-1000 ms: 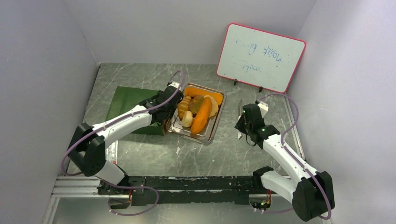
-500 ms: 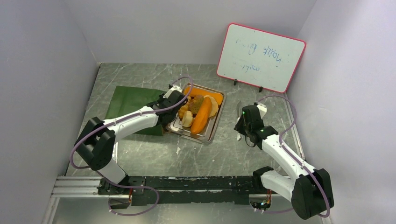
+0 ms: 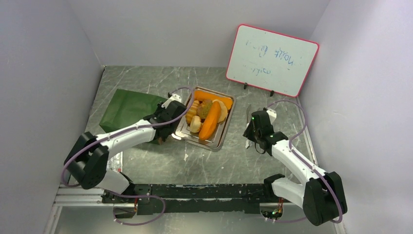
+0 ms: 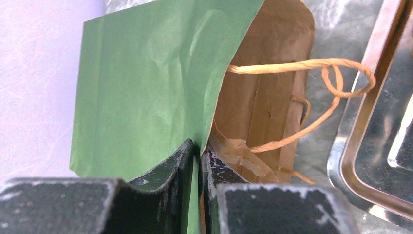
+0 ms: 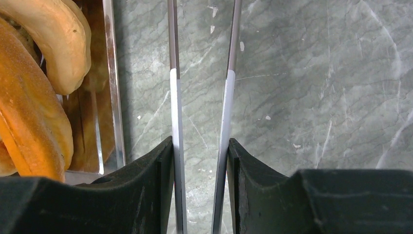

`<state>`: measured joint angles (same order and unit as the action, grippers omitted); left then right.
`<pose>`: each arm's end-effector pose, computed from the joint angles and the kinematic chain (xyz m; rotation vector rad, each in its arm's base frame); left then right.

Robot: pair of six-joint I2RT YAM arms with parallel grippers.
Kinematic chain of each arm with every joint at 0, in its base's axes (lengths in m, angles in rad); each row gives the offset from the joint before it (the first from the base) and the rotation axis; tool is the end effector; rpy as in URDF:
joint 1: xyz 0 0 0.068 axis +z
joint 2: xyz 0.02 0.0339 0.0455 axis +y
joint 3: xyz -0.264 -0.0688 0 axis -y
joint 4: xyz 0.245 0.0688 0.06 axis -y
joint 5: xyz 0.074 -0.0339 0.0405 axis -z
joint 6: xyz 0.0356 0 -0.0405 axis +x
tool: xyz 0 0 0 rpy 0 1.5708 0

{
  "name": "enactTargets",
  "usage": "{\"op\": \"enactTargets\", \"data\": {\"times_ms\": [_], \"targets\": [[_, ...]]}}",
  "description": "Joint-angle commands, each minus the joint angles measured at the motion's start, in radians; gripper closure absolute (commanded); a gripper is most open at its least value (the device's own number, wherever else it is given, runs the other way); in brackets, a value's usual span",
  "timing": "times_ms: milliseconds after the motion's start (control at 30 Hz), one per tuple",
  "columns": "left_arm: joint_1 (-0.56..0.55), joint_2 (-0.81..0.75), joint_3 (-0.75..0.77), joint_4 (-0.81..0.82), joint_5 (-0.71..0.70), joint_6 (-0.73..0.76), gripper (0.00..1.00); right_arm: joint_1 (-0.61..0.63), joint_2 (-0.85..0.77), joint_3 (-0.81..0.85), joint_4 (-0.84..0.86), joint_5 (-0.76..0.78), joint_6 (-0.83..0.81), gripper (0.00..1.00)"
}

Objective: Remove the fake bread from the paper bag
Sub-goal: Place the clamp at the center of the board.

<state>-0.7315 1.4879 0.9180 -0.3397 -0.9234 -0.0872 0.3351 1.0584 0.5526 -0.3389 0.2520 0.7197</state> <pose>0.2388 -0.1762 0.2196 0.3261 2.1142 0.6745 0.1974 0.0594 0.1963 0.5689 2.3208 0.1951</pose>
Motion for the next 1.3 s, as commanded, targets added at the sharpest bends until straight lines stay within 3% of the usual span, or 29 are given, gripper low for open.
{"op": "enactTargets", "data": {"times_ms": [0,300,567,633,767,933,1267], "targets": [[0.027,-0.119,-0.026,0.090,-0.046,0.046,0.93,-0.011,0.011,-0.012,0.055,-0.003,-0.013,0.60],[0.112,-0.403,-0.050,0.190,0.126,0.122,0.93,-0.017,0.041,-0.049,0.116,-0.023,-0.003,0.61],[0.143,-0.636,-0.187,0.250,0.325,0.127,0.93,-0.020,0.108,-0.088,0.208,-0.067,0.011,0.61],[0.143,-0.620,-0.173,0.206,0.337,0.103,0.92,-0.019,0.119,-0.089,0.221,-0.081,0.009,0.61],[0.133,-0.501,-0.076,0.042,0.349,0.051,0.78,-0.021,0.128,-0.085,0.235,-0.089,-0.002,0.60],[0.049,-0.340,-0.002,-0.066,0.255,0.041,0.62,-0.030,0.146,-0.087,0.252,-0.106,-0.012,0.60],[0.020,-0.101,0.109,-0.233,0.171,-0.032,0.54,-0.049,0.145,-0.087,0.258,-0.129,-0.020,0.60]]}}
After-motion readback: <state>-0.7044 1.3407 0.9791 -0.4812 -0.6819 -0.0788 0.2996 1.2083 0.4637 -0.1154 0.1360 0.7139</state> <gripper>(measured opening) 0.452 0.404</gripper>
